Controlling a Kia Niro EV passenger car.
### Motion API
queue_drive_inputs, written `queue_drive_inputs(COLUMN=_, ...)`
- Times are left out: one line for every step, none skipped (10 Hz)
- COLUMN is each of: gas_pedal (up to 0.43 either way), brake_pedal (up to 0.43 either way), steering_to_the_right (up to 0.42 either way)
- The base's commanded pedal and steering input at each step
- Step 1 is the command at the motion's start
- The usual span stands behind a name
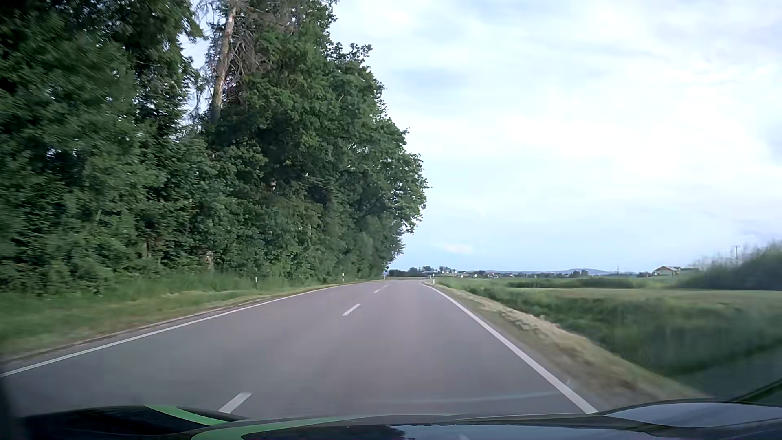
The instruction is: Follow the waypoints while adhering to traffic rules and regulations
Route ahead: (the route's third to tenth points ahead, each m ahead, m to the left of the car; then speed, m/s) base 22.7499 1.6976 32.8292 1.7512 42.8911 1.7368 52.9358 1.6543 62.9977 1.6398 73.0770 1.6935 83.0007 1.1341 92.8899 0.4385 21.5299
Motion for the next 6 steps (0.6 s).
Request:
queue_drive_inputs(gas_pedal=0.268, brake_pedal=0.000, steering_to_the_right=-0.003)
queue_drive_inputs(gas_pedal=0.268, brake_pedal=0.000, steering_to_the_right=-0.003)
queue_drive_inputs(gas_pedal=0.268, brake_pedal=0.000, steering_to_the_right=-0.003)
queue_drive_inputs(gas_pedal=0.268, brake_pedal=0.000, steering_to_the_right=-0.003)
queue_drive_inputs(gas_pedal=0.268, brake_pedal=0.000, steering_to_the_right=-0.003)
queue_drive_inputs(gas_pedal=0.260, brake_pedal=0.000, steering_to_the_right=-0.003)
